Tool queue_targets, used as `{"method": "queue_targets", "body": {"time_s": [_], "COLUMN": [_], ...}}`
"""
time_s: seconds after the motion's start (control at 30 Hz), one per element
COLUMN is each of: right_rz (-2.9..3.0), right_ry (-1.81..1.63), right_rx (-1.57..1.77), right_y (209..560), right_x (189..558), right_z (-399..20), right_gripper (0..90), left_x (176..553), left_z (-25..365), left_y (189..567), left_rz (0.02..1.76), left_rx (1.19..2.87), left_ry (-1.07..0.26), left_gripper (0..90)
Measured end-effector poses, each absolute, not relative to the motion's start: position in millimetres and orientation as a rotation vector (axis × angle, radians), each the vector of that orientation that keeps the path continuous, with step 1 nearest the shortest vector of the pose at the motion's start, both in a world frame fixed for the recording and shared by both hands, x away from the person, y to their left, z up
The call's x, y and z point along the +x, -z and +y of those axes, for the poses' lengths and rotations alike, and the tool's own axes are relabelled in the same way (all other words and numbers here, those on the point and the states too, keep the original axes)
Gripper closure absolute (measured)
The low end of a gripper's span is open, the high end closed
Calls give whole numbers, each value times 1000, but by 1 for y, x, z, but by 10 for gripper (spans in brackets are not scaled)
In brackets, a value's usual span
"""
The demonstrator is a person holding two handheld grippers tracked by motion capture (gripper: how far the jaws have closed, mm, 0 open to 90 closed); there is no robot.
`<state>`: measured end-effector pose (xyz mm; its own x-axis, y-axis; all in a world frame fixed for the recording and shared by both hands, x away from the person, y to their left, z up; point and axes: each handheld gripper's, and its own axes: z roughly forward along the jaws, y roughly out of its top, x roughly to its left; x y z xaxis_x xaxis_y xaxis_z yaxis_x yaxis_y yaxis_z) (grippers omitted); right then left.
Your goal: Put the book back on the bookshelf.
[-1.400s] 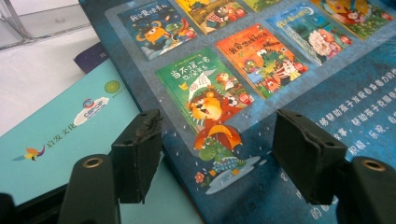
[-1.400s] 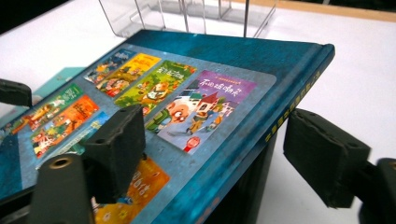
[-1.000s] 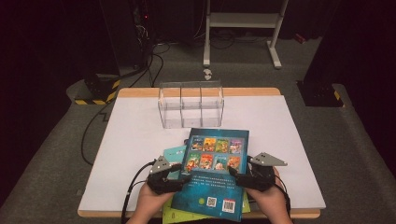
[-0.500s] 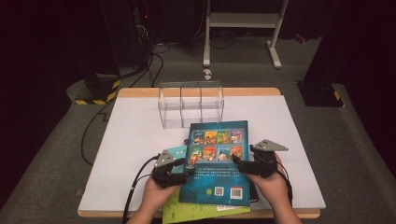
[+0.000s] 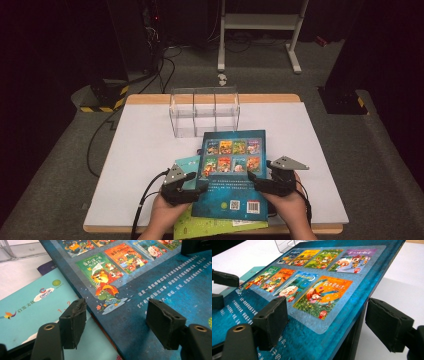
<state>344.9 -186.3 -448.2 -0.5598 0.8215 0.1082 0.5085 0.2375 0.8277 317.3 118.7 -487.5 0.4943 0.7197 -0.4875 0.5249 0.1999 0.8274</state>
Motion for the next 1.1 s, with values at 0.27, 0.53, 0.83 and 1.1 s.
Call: {"method": "queue_targets", "body": {"time_s": [0.27,0.53,0.83,1.1], "right_rz": [2192,2200,2208,2218], "right_ry": [-1264,-1270,-1281,-1306], "right_rx": [1253,1269,1280,1296], "right_y": [449,450,448,448], "right_x": [350,354,354,356], "right_z": [-183,-180,-183,-186], "right_gripper": [186,179,250,264], "left_x": [317,317,318,318], "left_z": [118,117,117,117], "left_y": [488,489,489,489], "left_rz": [1147,1149,1152,1148], "left_rx": [1455,1444,1440,1453], "left_ry": [-186,-181,-179,-179], "left_gripper": [346,356,368,369]}}
